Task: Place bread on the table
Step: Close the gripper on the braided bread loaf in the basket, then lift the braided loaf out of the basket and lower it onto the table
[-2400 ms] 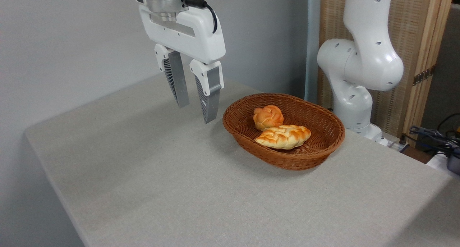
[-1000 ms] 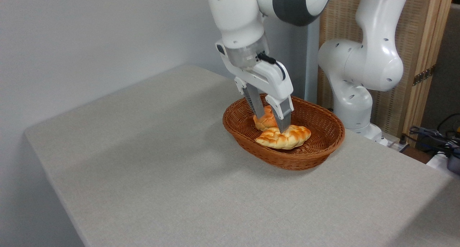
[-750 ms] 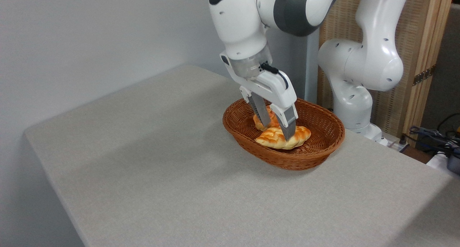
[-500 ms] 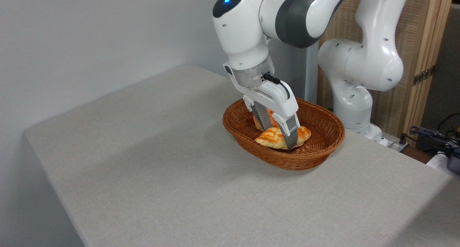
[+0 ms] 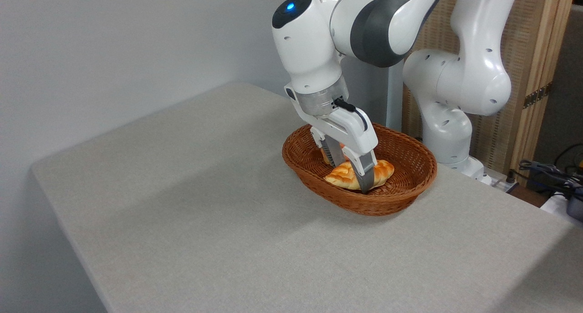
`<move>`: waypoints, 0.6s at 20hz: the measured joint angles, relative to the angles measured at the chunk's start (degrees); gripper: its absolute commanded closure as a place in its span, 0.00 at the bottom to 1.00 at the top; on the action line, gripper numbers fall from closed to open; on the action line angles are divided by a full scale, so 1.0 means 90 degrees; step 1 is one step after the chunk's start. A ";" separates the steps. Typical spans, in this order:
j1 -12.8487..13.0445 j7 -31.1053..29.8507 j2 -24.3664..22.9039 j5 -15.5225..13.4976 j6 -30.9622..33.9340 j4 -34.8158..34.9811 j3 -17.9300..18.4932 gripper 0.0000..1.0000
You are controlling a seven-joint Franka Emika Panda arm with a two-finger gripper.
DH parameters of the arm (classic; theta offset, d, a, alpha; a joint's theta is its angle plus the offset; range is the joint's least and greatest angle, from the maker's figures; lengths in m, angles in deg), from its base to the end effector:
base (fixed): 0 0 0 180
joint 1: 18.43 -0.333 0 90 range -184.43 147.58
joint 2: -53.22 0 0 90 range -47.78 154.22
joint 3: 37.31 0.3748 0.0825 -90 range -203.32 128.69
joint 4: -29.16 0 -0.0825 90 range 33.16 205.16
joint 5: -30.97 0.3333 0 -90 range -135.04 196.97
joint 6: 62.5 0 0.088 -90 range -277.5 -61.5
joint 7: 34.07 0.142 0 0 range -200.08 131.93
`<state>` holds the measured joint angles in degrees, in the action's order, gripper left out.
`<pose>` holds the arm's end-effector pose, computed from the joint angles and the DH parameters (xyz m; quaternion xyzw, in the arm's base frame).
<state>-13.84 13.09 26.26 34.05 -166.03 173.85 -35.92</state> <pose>0.2876 -0.0091 0.4632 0.8929 -0.4325 -0.1220 0.0278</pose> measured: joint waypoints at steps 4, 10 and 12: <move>0.0000 0.0019 0.0000 0.0000 0.0000 0.0000 -0.0002 0.74; 0.0137 0.0103 -0.0038 0.0000 0.0438 -0.0270 -0.0021 0.72; 0.0239 0.0159 -0.0044 0.0000 0.0906 -0.0740 -0.0030 0.71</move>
<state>-11.69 14.52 25.86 34.05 -157.87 167.19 -36.19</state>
